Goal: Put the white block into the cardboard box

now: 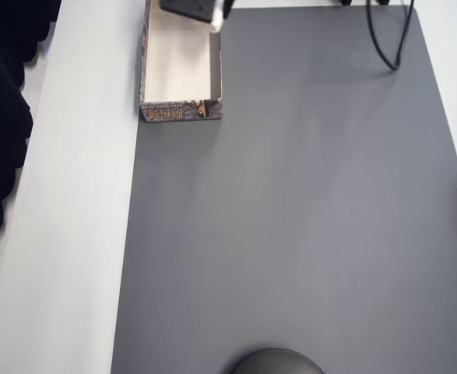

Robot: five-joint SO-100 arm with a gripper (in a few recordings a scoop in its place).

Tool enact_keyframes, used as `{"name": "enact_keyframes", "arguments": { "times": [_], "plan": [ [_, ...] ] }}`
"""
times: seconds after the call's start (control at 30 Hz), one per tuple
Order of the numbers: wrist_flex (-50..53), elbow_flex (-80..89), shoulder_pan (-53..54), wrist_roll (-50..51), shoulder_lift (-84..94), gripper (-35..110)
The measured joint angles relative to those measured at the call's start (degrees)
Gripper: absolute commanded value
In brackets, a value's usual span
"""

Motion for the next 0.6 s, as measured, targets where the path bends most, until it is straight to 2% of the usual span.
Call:
{"name": "enact_keyframes", "arguments": {
  "times": [0.6],
  "plan": [
    [0.4, -15.0, 1.9, 5.8, -12.7, -2]
  ]
}}
